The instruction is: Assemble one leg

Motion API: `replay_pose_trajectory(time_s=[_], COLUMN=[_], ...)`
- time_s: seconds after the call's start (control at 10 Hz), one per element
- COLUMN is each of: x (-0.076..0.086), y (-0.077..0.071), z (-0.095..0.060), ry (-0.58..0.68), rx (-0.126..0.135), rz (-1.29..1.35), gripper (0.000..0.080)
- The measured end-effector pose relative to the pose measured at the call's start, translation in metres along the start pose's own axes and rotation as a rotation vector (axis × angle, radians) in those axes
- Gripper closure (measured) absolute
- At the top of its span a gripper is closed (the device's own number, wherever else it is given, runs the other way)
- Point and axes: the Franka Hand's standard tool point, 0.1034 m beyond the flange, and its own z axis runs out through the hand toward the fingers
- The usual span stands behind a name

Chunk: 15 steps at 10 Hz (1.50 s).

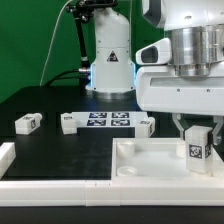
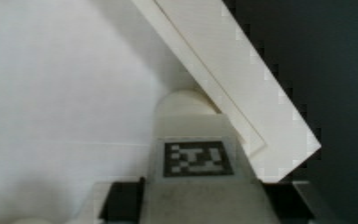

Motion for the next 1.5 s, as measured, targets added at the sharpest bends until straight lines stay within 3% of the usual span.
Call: replay_pose_trajectory(time_s=[0.2, 0.3, 0.4, 0.8, 1.1, 1.5], x=[-0.0005, 0.0001, 0.0020, 0.0021, 0.0083, 0.0093], y=[-0.0002, 0.0002, 0.0019, -0.0032, 0.0010, 0.0005], z=[0.0002, 0.0006, 0.0019, 0.0030, 0.0021, 0.0021], ry=[-0.001, 0.000, 0.000, 0.003, -0.024, -0.016], rx=[0.001, 0.002, 0.005, -0.023, -0.040, -0.037], rz=[0.002, -0.054, -0.103, -0.596, -0.882, -1.116], gripper=[0.0493, 0.0305, 0.0195, 0.0154, 0.0151, 0.0178])
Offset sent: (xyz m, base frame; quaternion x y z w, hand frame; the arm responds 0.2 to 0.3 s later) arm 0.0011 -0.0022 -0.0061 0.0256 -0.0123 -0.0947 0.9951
